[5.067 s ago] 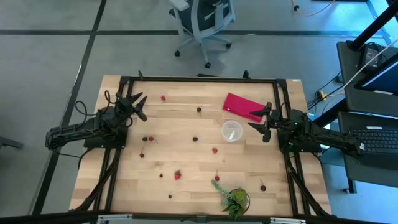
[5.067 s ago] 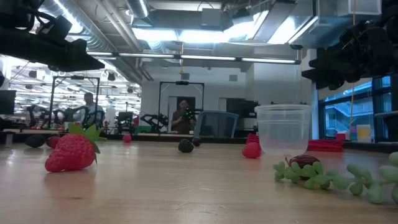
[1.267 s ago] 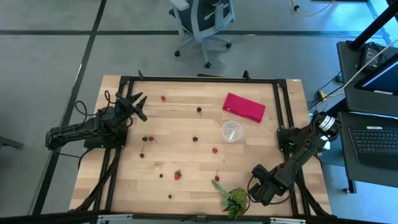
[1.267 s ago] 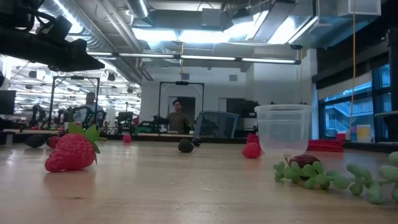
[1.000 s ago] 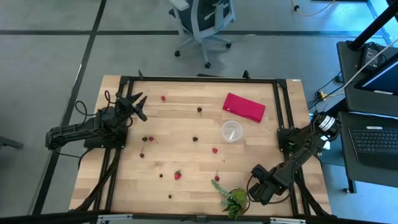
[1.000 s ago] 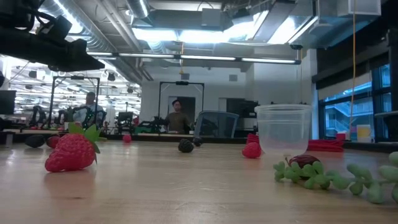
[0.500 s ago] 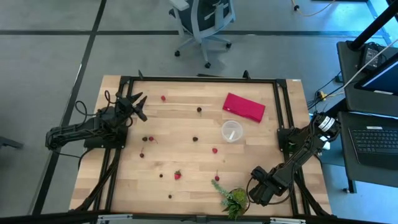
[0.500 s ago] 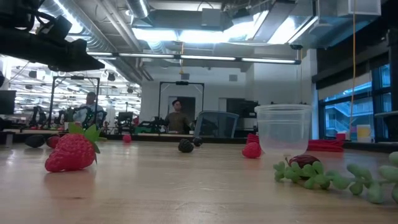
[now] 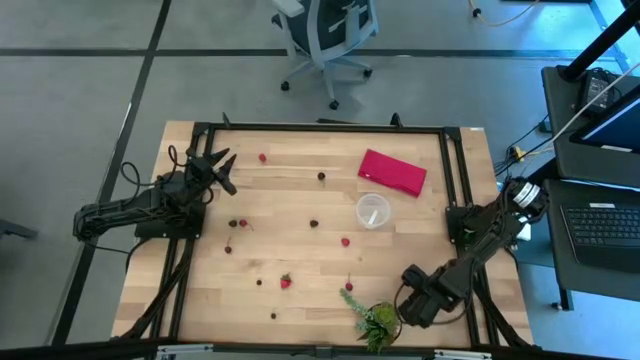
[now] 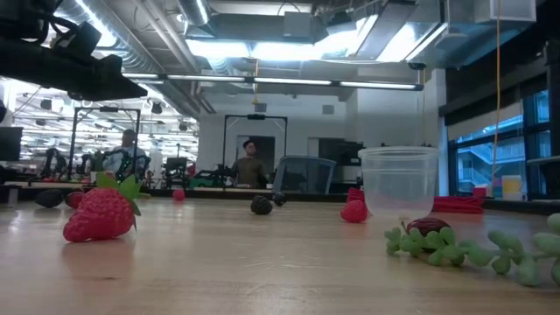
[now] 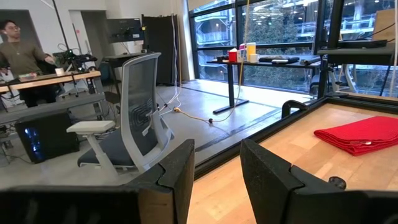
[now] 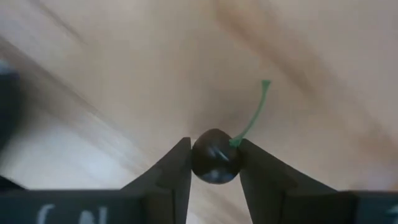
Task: Pick and placing Produce into tupperware
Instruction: Put the bottom black cherry into the transparent container
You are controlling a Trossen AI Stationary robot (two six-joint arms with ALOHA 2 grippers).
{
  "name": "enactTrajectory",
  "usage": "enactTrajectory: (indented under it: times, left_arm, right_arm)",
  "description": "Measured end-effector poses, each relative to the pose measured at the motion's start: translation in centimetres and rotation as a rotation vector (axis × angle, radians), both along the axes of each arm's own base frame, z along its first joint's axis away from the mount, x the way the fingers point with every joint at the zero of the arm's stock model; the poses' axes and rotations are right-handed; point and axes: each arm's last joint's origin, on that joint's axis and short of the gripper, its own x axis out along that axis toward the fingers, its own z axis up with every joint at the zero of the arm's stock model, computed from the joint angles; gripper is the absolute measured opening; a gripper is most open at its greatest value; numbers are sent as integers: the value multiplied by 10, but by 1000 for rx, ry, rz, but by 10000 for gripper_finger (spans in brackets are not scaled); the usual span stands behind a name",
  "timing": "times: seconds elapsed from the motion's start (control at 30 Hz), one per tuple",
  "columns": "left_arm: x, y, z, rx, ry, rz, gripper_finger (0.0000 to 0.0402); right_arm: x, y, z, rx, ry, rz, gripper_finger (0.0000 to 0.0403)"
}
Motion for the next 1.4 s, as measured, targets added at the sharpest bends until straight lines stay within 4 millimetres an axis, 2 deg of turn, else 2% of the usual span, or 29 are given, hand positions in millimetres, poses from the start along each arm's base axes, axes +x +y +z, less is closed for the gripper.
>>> enactTrajectory:
  times: [0.17,0.43,0.57,0.77,1.0,1.17,1.4]
  left_arm:
    - [0,0,0,0,0,0,124]
    - [0,0,0,0,1,0,124]
    - [0,0,0,0,0,0,124]
    - [0,0,0,0,1,1,124]
    - [0,0,0,0,1,0,124]
    - [0,0,0,0,0,1,124]
    - [0,0,0,0,1,0,124]
  right_arm:
    - [11,-25,26,-10,-96,44,114]
    - [17,-89,65,-86,-120,106,115]
    - [24,-119,79,-114,-207,139,116]
    - [41,-158,94,-144,-287,156,116]
    - [74,-187,114,-214,-339,293,116]
    - [98,-203,110,-248,-299,375,116]
    - [116,-216,74,-238,-147,472,117]
